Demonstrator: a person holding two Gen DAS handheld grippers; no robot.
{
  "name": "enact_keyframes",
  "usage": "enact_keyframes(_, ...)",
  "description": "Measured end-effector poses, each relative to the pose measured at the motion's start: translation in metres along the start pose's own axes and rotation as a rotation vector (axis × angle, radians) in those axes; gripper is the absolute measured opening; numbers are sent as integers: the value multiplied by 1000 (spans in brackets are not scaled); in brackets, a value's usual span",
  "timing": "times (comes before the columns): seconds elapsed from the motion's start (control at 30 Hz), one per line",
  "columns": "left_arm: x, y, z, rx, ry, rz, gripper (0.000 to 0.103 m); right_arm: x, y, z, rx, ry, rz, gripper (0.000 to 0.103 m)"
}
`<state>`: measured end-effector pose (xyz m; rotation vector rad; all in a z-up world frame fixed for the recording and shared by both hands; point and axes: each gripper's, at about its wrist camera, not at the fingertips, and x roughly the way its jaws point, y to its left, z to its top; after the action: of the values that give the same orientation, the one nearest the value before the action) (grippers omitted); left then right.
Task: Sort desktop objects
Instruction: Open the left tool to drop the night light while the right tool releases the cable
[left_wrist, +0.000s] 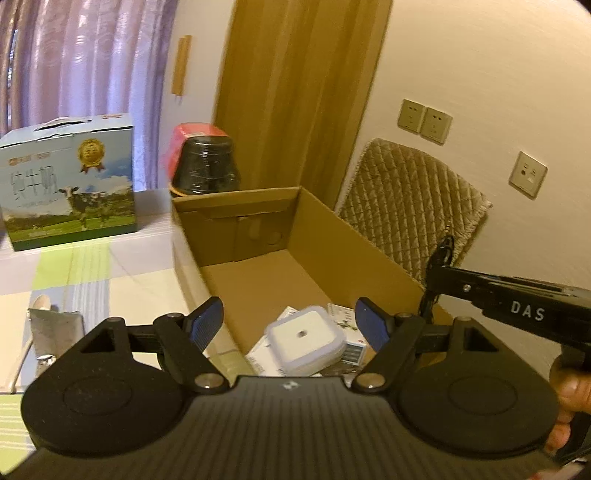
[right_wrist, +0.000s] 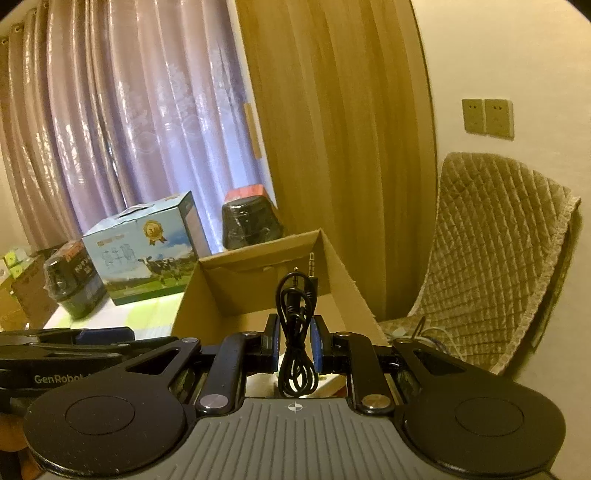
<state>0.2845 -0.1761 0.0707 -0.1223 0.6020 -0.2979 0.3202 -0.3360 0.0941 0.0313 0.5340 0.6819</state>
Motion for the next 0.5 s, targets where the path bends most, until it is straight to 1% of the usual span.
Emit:
enact_keyframes(0.23,-7,12,0,-31,-4,14,75,4,6,7,28,17,39,14)
enact_keyframes(0.3,-10,15,0,-33,-8,17,75,6,4,8,53,25,55,20)
enact_keyframes(0.33,-11,16,0,-33,-8,19,75,5,3,8,60,21,53,30)
enact_keyframes(0.37,-12,17,0,-33,-7,22,75,3,3,9,61,15,49,37)
enact_keyframes(0.43,-13,20,-1,-30,-6,29,75,0,2,9,65,4,43,42)
enact_keyframes(0.5,-16,24,-3,-28,-2,37,75,-3,1,9,68,1,39,42)
